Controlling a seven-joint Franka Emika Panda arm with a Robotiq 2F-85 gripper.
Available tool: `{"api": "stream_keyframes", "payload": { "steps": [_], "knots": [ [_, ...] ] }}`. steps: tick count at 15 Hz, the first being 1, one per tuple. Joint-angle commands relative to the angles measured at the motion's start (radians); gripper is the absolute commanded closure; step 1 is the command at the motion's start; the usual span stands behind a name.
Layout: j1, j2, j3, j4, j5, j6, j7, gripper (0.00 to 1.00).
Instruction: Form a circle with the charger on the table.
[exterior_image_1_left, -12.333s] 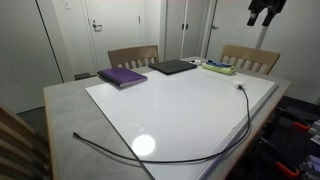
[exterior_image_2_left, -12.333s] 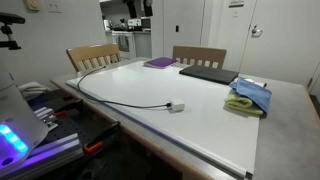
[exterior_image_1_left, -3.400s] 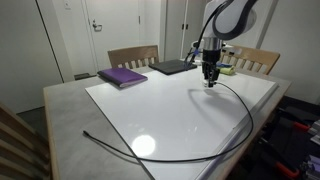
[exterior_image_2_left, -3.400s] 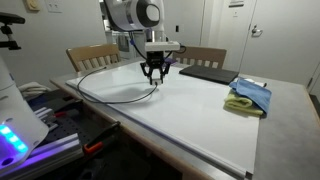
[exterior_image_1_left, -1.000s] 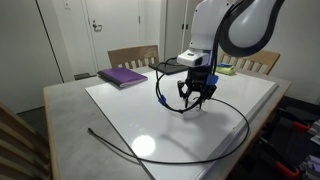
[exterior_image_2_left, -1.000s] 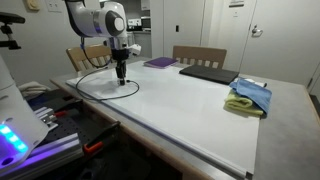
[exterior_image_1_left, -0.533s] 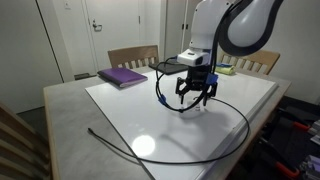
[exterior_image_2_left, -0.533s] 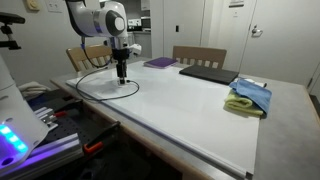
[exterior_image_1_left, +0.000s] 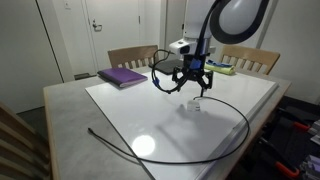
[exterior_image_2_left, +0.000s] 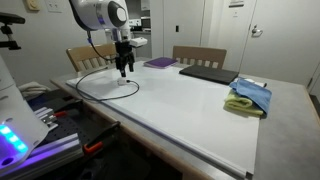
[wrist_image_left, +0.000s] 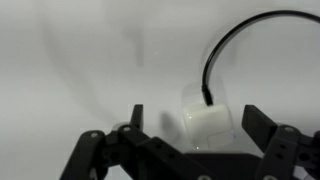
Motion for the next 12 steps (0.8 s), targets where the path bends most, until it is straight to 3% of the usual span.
{"api": "stream_keyframes", "payload": {
  "steps": [1,2,3,8,12],
  "knots": [
    [0.053,-0.011,-0.032,0.042,0.000,-0.099,0.214,0.00],
    [0.060,-0.010,-0.032,0.053,0.001,-0.134,0.277,0.00],
    [0.026,-0.008,-0.008,0.030,-0.005,-0.078,0.193,0.00],
    [0.032,-0.005,-0.007,0.028,-0.007,-0.088,0.224,0.00],
    [0.066,0.029,-0.010,0.030,-0.007,-0.076,0.368,0.00]
  ]
}}
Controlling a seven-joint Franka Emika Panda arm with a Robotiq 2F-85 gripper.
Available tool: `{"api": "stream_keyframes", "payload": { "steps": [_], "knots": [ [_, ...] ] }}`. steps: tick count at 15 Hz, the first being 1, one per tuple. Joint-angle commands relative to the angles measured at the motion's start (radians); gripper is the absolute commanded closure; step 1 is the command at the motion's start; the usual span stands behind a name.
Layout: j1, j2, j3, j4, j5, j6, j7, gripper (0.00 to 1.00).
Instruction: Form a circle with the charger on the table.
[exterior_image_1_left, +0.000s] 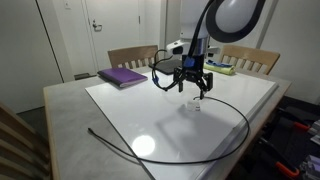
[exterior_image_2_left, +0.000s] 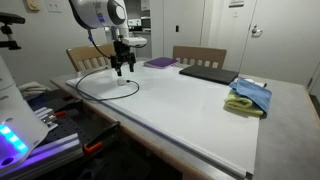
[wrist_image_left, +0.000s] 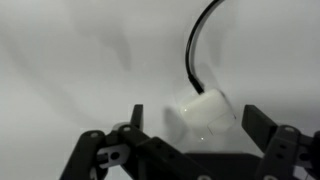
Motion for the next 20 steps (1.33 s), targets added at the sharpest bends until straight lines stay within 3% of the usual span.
{"api": "stream_keyframes", "payload": {
  "steps": [1,8,9,14,16,20],
  "knots": [
    [0.043,0.036,-0.005,0.009,-0.015,0.010,0.170,0.00],
    [0.133,0.073,0.010,0.035,-0.033,0.046,0.614,0.00],
    [0.111,0.079,0.031,0.046,-0.005,-0.006,0.604,0.00],
    [0.098,0.060,0.045,0.025,-0.025,0.009,0.611,0.00],
    [0.117,0.055,0.025,0.022,-0.057,0.014,0.659,0.00],
    [0.182,0.069,-0.018,0.052,-0.181,0.003,0.887,0.00]
  ]
}}
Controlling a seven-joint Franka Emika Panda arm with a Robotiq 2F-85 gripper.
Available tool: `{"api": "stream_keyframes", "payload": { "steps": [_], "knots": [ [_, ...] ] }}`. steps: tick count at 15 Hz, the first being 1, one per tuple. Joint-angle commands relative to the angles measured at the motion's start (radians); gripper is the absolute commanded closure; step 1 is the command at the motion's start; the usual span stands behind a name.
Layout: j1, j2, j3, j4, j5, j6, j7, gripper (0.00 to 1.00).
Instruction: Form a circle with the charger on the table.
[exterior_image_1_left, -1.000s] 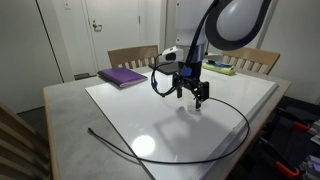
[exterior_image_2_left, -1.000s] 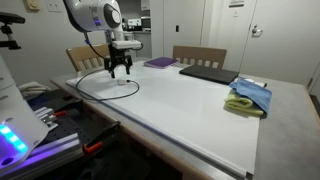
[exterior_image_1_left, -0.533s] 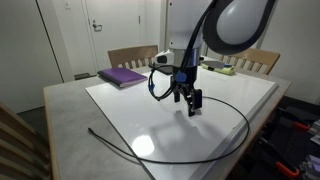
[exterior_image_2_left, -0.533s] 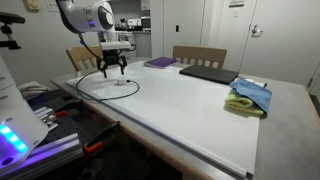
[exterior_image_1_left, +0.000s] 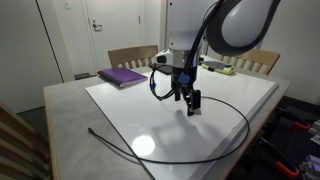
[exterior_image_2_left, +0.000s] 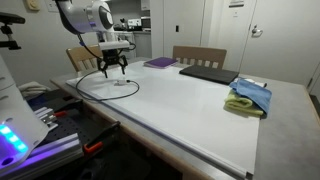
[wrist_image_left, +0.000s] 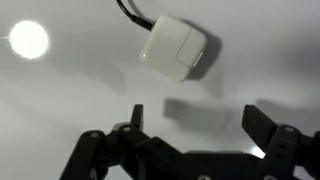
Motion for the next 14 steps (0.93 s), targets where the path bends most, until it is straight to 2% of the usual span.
{"api": "stream_keyframes", "payload": {
  "steps": [1,3,5,9,14],
  "knots": [
    [0.065,0.012,-0.042,0.038,-0.105,-0.017,0.205,0.00],
    [0.095,0.019,-0.049,0.067,-0.136,-0.024,0.314,0.00],
    [0.108,0.040,-0.031,0.105,-0.120,-0.032,0.360,0.00],
    [0.115,0.119,0.022,0.205,-0.028,-0.039,0.360,0.00],
    [0.146,0.218,0.042,0.337,0.054,-0.038,0.394,0.00]
  ]
}}
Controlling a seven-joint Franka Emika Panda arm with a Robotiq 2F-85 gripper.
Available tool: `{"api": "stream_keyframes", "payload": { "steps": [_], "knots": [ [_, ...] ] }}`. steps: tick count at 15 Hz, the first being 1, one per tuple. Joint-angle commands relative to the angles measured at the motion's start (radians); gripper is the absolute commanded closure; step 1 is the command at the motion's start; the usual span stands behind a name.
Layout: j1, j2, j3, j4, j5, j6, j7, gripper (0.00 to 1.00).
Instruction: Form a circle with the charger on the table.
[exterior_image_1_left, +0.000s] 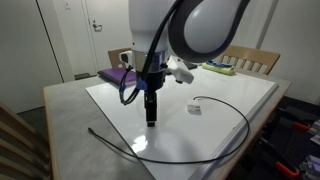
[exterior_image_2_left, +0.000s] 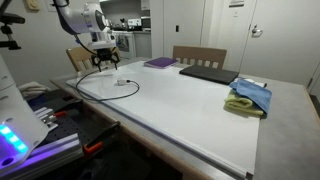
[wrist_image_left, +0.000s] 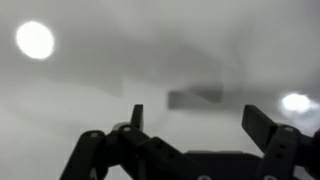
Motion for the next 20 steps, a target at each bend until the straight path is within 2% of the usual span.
{"api": "stream_keyframes", "payload": {
  "steps": [1,2,3,7,12,20],
  "knots": [
    [0.028,0.080,0.005,0.110,0.041,-0.023,0.032,0.00],
    [0.034,0.091,0.005,0.126,0.043,-0.026,0.031,0.00],
    [0.024,0.054,0.001,0.074,0.031,-0.002,0.019,0.00],
    [0.037,0.082,0.001,0.107,0.034,-0.002,0.027,0.00],
    [0.062,0.061,-0.023,0.052,0.022,0.016,0.096,0.00],
    [0.127,0.099,-0.021,0.117,0.011,0.003,0.141,0.00]
  ]
}}
